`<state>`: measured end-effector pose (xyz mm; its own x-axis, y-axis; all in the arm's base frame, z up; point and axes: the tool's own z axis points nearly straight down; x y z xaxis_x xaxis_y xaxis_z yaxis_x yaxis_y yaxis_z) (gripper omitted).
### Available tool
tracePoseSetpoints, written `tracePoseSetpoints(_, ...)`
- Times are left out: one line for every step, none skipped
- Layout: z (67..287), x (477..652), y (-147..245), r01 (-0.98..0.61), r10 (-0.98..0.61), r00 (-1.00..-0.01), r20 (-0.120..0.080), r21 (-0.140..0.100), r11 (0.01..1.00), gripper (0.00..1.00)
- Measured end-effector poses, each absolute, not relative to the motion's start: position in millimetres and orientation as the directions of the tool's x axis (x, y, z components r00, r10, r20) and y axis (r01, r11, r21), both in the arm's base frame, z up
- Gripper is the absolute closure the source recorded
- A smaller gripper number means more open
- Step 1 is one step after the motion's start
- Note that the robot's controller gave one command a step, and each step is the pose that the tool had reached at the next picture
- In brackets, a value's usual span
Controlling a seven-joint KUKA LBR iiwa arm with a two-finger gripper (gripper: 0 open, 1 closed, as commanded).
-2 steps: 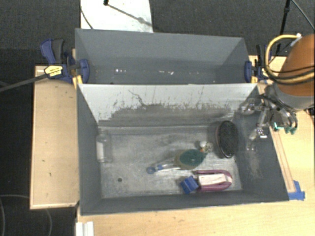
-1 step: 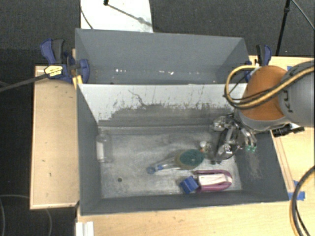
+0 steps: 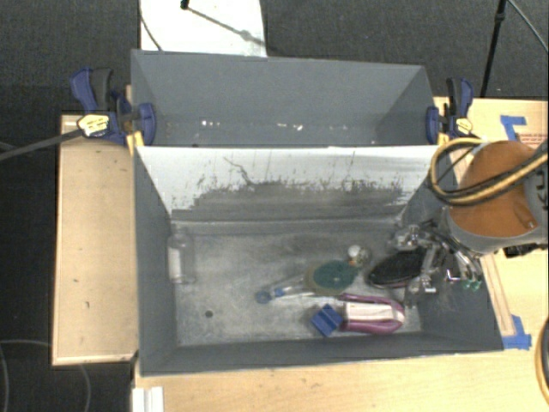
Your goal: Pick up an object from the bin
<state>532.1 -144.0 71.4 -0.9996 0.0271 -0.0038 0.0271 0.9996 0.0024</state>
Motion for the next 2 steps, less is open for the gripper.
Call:
tracePoseSetpoints(73, 533.8, -145, 0.023, 0.023, -1.000, -0.007, -0.002, 1.000, 1.00)
tracePoseSetpoints(208, 538.0, -137, -0.252, -0.252, -0.968, -0.009, -0.004, 0.968, 1.00)
